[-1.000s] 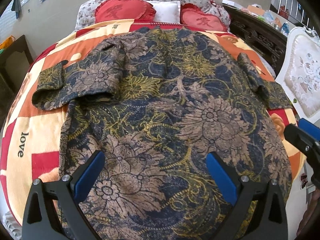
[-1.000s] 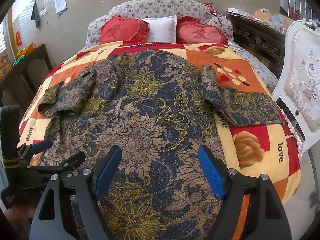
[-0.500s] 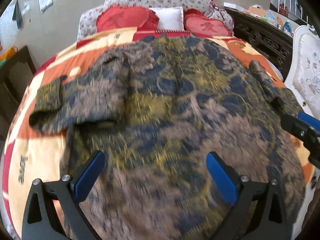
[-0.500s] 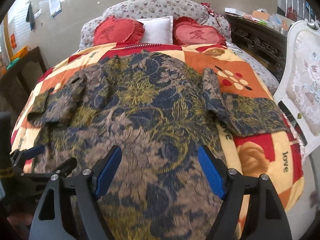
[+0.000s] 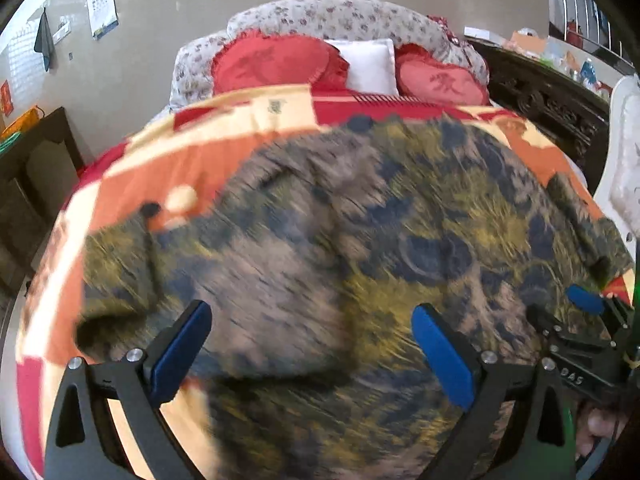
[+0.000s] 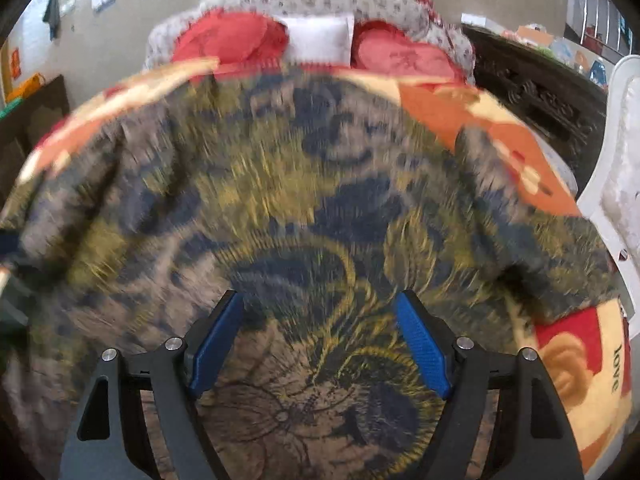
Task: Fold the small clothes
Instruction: 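Grasp the shirt sleeve nearest the left gripper with the left gripper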
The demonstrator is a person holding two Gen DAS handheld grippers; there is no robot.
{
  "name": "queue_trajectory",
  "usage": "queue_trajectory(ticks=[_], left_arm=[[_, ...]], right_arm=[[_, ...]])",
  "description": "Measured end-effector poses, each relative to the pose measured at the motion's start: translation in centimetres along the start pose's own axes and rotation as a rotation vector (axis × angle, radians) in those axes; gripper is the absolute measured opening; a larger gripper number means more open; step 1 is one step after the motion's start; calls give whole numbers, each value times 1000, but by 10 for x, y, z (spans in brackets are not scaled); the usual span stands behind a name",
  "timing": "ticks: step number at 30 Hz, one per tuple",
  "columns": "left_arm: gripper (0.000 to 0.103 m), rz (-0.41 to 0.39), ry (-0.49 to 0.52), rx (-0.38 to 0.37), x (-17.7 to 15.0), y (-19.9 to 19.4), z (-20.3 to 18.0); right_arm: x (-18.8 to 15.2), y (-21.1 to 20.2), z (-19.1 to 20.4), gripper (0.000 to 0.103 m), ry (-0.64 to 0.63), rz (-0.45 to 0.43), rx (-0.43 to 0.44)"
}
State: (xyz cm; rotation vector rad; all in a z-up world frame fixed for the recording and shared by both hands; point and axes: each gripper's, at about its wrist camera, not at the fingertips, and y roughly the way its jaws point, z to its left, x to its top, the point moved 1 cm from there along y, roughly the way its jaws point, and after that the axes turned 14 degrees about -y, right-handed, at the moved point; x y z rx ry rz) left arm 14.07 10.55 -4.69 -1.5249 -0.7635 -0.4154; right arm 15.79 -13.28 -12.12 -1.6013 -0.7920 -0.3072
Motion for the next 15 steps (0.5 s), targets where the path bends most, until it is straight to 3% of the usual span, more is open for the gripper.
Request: queue_trajectory(ticks=[7, 11, 15], left_arm=[[103, 5, 57, 126, 46, 4, 59], [102, 2, 41, 191, 65, 1, 103], [87, 70, 70, 163, 63, 7, 132]], right_arm=[[1, 4, 1, 89, 9, -8, -6], [1, 6, 1, 89, 7, -7, -10], [3, 4, 1, 89, 0, -7, -20]])
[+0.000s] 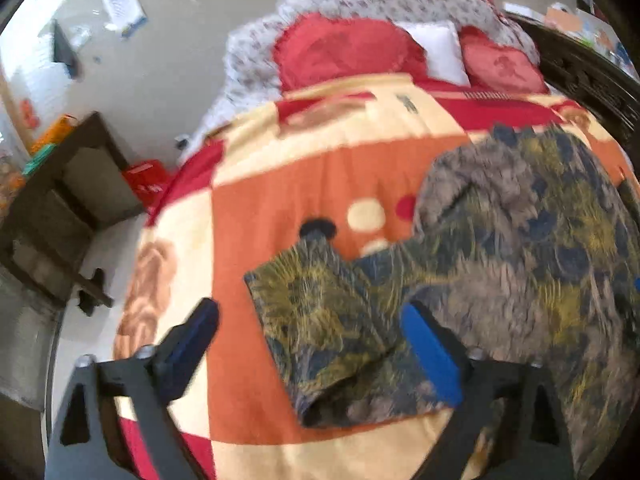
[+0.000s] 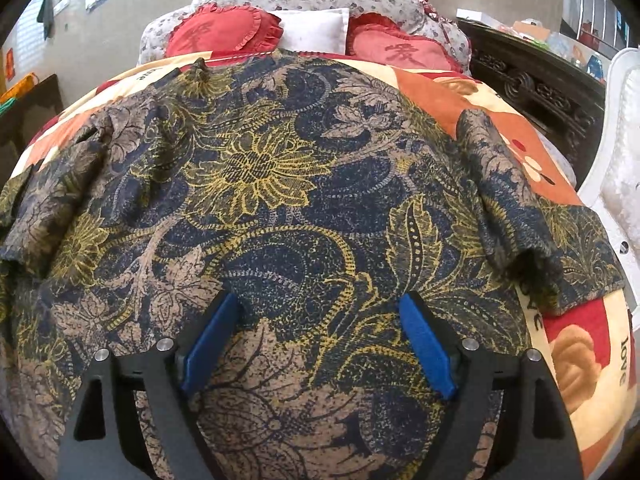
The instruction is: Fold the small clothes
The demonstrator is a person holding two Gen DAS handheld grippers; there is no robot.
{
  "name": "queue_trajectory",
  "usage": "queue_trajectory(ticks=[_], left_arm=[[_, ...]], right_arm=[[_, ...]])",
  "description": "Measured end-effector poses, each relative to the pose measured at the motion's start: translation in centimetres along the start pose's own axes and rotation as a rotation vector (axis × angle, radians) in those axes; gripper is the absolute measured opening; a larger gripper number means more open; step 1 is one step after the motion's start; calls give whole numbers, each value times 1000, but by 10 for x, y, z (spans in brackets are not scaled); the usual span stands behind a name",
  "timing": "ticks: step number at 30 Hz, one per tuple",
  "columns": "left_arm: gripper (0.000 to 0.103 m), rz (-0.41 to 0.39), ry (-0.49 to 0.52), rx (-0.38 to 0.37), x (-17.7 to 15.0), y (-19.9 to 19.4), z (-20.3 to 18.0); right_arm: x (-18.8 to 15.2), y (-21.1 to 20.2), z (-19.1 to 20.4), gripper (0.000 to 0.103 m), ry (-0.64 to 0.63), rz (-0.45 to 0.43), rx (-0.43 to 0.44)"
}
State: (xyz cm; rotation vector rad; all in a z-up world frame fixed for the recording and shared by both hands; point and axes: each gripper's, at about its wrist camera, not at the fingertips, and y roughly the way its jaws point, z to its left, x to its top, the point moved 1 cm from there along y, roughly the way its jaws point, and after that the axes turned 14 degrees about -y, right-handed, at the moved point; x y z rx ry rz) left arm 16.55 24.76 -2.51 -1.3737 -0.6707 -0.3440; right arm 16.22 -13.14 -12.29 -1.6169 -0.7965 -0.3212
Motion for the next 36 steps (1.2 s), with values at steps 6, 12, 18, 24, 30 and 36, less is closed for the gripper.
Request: queue_trajectory(ticks=[6, 12, 18, 24, 30, 36], left_arm=[[83, 87, 267, 5, -26, 26, -22], [93, 47, 496, 253, -37, 54, -46], [60, 50, 361, 201, -26, 47, -29], [47, 82, 112, 13, -20, 39, -1], [45, 74, 28, -61, -10, 42, -1], [62, 54, 50, -24, -8, 44, -14]], right_arm=[[1, 0, 1, 89, -1, -2, -4], [1, 0, 3, 89, -13, -6, -31], [1, -1, 5, 89, -15, -8, -38], [1, -1, 5, 89, -14, -8, -36], [1, -1, 5, 89, -15, -8, -38], [2, -1, 5, 89, -21, -7, -49]])
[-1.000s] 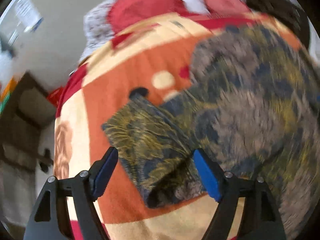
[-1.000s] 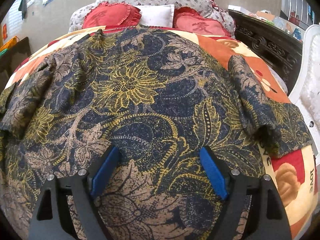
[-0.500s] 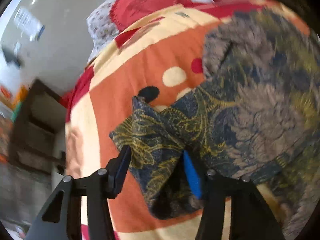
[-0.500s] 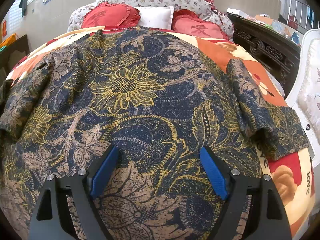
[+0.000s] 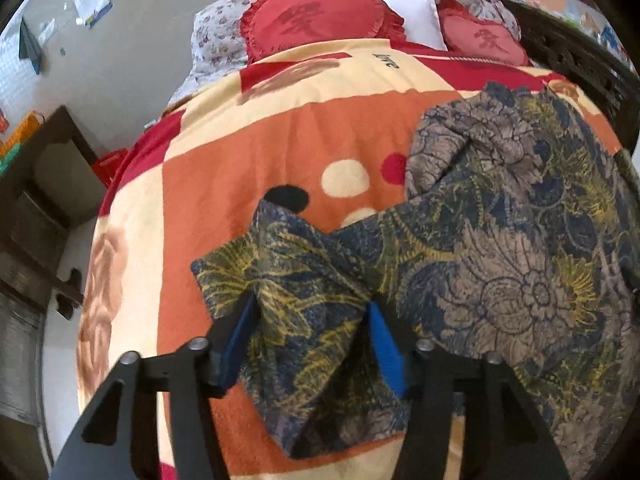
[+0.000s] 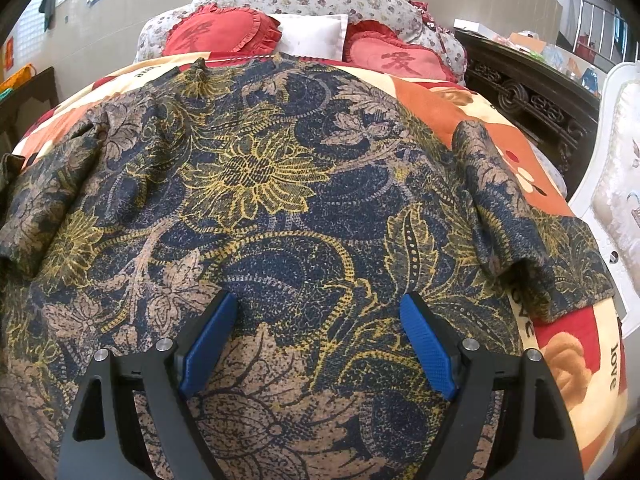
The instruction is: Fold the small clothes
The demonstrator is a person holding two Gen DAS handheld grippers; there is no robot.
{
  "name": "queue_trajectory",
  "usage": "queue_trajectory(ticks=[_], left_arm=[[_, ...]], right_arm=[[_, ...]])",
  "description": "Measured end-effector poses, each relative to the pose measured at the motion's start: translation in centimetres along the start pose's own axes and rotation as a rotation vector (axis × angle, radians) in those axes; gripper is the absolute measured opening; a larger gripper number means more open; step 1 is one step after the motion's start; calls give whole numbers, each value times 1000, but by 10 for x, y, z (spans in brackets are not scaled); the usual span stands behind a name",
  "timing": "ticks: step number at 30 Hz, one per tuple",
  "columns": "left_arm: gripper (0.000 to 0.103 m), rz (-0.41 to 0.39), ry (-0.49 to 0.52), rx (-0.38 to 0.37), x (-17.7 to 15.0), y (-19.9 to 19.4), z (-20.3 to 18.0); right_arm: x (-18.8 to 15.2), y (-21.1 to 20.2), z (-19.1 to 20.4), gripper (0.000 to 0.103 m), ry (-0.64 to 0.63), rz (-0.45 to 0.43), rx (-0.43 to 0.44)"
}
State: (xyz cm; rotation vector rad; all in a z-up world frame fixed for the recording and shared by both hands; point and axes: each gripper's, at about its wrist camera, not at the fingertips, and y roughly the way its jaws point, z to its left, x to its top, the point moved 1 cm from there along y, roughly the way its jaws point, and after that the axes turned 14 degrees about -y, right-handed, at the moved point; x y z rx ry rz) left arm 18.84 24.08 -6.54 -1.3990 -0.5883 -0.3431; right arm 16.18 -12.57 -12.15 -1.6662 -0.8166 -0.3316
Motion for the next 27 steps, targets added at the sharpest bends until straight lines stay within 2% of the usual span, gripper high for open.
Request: queue_trajectory(ticks=[4, 7, 12, 18, 20, 22, 25, 27], left_arm=[[62, -36, 16, 66, 4, 6, -7], [62, -58, -33, 76, 9, 6, 1], [62, -100, -169, 13, 10, -7, 26], [62, -157, -271, -9, 2, -30, 56], [51, -181, -301, -11, -4, -39, 67], [19, -171, -319, -22, -9, -42, 75], [4, -168, -351, -6, -19, -46, 92], [3, -178, -385, -1, -24, -51, 104]], right_arm=[[0, 0, 0, 89, 0, 1, 0], [0, 0, 1, 89, 0, 1, 0], [0, 0, 1, 89, 1, 0, 0], [1, 0, 1, 89, 0, 2, -2], [0, 0, 2, 89, 0, 1, -2], [0, 0, 2, 89, 0, 1, -2], [0, 0, 1, 89, -1, 2, -3], [0, 0, 1, 89, 0, 2, -2]])
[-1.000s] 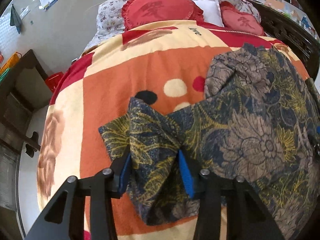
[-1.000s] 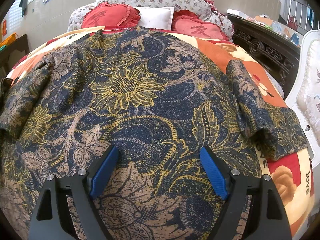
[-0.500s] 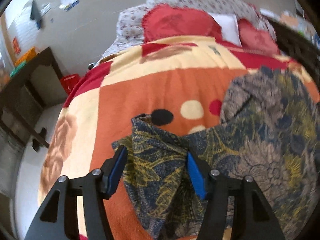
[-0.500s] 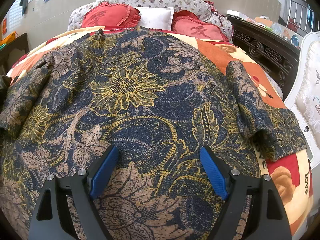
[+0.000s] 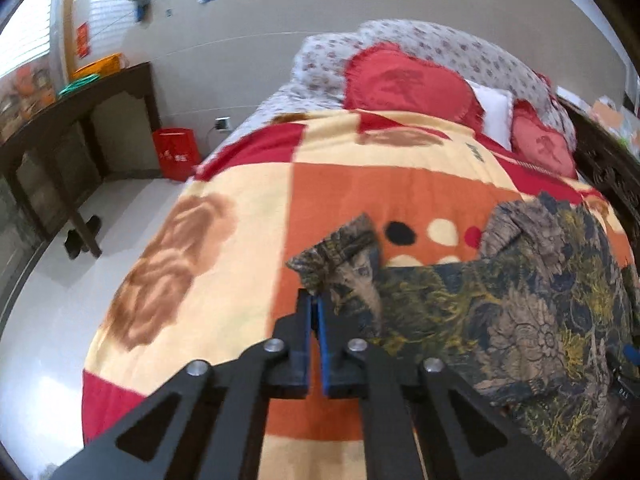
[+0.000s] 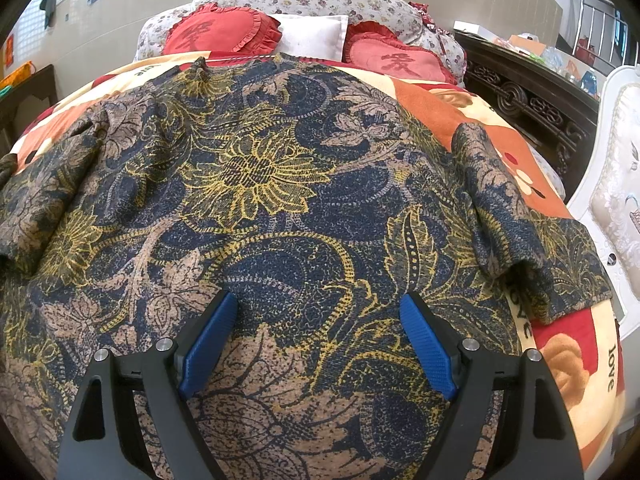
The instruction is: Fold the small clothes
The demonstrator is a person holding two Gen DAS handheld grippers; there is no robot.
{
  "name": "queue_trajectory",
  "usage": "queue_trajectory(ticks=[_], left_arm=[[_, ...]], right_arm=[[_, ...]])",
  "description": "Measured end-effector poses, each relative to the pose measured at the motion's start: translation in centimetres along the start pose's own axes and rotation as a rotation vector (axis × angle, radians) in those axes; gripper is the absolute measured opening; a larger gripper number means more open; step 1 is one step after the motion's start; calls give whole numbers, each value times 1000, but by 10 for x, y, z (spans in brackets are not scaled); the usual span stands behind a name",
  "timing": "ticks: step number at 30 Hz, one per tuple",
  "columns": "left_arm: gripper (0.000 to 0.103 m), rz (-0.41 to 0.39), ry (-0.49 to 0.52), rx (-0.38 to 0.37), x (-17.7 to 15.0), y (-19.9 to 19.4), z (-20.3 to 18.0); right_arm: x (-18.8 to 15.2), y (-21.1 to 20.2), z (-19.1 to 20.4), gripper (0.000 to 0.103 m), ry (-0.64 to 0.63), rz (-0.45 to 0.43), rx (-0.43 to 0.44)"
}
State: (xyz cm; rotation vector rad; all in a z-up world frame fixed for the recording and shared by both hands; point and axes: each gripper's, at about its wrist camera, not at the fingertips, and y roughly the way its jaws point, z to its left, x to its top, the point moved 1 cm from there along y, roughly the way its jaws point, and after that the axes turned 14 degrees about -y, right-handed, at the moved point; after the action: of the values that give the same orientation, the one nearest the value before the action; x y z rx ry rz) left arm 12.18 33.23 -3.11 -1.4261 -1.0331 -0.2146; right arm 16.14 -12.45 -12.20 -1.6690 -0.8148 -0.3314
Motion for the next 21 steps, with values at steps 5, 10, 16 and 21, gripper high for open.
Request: queue_trajectory(ticks=[5, 10, 16, 21], left_arm=[[3, -57, -102, 7, 8, -27, 44], [2, -188, -162, 115, 12, -77, 94], [2, -266, -154, 238, -14, -105, 119], [2, -357, -285, 323, 9, -127, 157]], right_arm=[[0, 0, 0, 89, 0, 1, 0], [1, 0, 1, 89, -2, 2, -3], [1, -1, 0, 89, -4, 2, -6], [0, -2, -1, 89, 0, 4, 0]])
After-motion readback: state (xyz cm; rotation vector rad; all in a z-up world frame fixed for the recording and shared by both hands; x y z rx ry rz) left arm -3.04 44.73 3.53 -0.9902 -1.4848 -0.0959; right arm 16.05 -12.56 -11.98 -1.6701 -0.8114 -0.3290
